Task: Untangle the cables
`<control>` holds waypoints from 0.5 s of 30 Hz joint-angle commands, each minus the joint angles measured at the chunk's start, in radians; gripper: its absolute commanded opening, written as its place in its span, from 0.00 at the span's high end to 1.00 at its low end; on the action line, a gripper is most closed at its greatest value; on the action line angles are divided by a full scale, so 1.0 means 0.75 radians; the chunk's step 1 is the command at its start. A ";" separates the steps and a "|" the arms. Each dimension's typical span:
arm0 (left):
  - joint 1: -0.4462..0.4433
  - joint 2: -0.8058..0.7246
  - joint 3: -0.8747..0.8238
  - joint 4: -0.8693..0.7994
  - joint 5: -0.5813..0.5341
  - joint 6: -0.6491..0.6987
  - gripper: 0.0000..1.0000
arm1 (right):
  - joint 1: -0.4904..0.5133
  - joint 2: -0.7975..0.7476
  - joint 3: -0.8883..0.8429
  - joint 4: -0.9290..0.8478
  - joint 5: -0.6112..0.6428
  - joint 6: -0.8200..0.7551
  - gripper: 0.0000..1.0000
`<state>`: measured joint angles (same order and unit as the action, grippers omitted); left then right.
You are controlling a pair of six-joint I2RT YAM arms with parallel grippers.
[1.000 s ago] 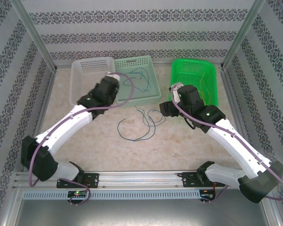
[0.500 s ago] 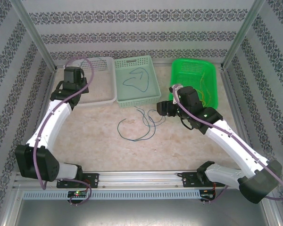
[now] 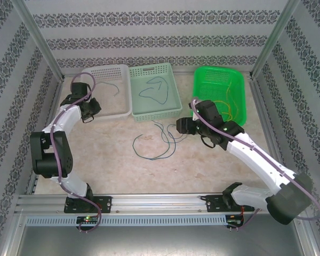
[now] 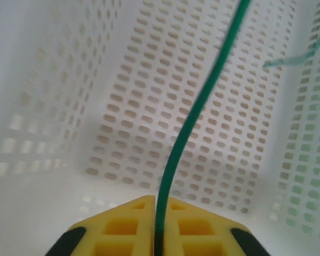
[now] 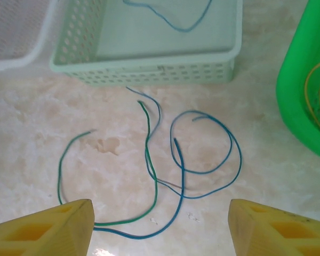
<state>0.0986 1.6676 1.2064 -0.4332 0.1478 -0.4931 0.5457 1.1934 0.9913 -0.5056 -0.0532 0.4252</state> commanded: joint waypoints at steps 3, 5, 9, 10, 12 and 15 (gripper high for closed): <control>0.001 0.004 0.000 0.070 0.126 -0.092 0.55 | 0.024 0.127 -0.038 -0.023 -0.037 0.072 0.35; -0.004 -0.003 0.001 0.068 0.134 -0.089 0.45 | 0.046 0.179 -0.039 0.004 -0.045 0.065 0.36; -0.029 -0.063 -0.006 0.056 0.098 -0.058 0.22 | 0.089 0.319 -0.006 0.034 -0.059 0.021 0.39; -0.041 -0.091 -0.013 0.058 0.088 -0.045 0.17 | 0.101 0.358 0.012 0.030 -0.060 0.012 0.41; -0.069 -0.147 -0.026 0.057 0.063 -0.018 0.02 | 0.125 0.421 0.041 0.028 -0.066 -0.006 0.44; -0.109 -0.232 -0.063 0.061 0.039 0.016 0.00 | 0.152 0.498 0.068 0.031 -0.052 -0.031 0.45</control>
<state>0.0452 1.5684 1.1767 -0.3992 0.2005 -0.5201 0.6422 1.5383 1.0000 -0.4931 -0.0887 0.4316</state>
